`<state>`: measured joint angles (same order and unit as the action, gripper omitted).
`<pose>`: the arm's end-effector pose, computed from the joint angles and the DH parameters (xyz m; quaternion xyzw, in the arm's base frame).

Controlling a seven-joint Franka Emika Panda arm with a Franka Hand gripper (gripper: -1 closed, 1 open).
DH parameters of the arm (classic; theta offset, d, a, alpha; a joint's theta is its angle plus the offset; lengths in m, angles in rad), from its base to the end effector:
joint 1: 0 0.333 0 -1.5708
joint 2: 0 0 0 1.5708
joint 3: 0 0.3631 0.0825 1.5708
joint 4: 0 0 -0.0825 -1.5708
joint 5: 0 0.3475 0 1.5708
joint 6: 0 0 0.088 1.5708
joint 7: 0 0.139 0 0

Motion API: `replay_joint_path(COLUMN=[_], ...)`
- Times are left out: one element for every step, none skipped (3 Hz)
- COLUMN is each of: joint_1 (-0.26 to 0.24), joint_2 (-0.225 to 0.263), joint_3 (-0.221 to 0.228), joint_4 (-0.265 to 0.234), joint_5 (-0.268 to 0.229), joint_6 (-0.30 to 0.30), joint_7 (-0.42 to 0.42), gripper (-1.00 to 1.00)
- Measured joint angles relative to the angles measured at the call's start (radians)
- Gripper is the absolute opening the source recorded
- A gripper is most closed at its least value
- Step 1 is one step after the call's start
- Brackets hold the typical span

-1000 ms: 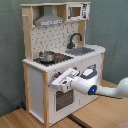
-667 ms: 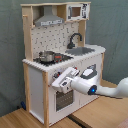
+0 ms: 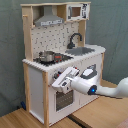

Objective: Play with the kitchen

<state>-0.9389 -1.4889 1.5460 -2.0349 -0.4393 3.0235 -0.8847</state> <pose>0.3168 0.5699 0.3398 0.0957 0.6911 0.1383 0.7030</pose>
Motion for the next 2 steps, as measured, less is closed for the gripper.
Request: replay_joint_path(joint_1=[0.027,0.077], joint_2=[0.008,0.008], joint_3=[-0.003,-0.002], joint_4=[-0.008,-0.048], joint_5=[0.002,0.002], joint_6=[-0.040,-0.056], joint_7=[0.130,0.211], gripper=[1.00,1.00])
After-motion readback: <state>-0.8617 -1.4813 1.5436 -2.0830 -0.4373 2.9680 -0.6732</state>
